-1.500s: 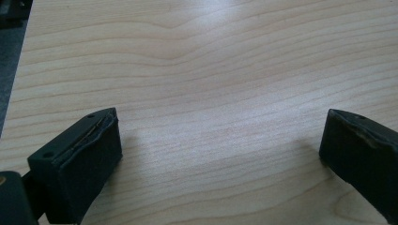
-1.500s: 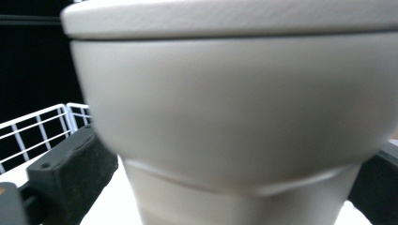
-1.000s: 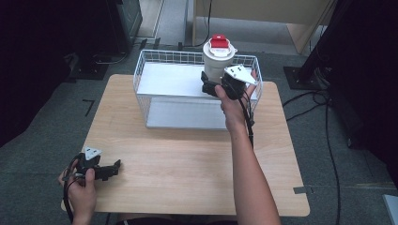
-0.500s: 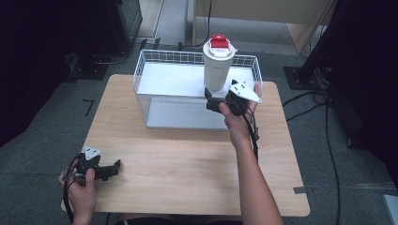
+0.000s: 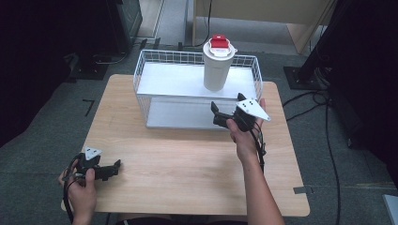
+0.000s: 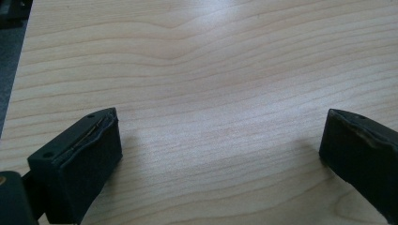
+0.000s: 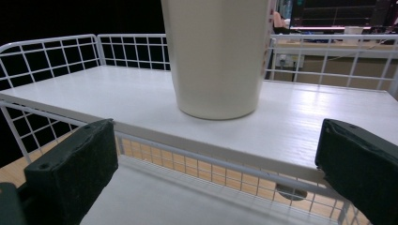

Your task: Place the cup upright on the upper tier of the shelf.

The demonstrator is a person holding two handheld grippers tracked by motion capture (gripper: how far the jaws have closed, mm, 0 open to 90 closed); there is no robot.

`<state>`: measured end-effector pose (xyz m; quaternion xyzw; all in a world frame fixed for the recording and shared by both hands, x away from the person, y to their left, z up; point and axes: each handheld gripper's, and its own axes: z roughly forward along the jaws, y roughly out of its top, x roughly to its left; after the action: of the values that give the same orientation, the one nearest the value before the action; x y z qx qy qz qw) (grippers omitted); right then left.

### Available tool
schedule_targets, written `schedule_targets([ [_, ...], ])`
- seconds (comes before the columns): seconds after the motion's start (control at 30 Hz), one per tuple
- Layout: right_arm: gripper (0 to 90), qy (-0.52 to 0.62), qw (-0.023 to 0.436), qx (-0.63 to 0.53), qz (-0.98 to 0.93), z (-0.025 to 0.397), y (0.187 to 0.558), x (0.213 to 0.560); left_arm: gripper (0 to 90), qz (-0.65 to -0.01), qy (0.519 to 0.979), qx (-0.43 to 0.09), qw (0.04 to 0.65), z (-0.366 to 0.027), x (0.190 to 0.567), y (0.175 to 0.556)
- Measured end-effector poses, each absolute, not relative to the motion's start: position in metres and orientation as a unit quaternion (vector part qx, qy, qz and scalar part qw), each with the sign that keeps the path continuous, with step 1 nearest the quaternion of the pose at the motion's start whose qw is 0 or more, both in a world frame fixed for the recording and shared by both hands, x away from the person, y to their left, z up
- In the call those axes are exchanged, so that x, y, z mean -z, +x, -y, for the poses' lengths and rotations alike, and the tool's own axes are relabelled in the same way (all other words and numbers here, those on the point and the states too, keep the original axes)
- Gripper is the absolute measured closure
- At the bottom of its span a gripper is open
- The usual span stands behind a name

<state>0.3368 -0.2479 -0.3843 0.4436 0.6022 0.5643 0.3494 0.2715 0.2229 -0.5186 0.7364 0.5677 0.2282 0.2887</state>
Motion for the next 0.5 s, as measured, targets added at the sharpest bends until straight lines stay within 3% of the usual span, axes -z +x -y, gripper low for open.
schedule_targets([
  [0.5,0.0,0.462,0.358,-0.561,-0.587,0.269,0.307,0.408,0.0,-0.568,0.736,-0.228,0.289,-0.223,0.519,0.271],
])
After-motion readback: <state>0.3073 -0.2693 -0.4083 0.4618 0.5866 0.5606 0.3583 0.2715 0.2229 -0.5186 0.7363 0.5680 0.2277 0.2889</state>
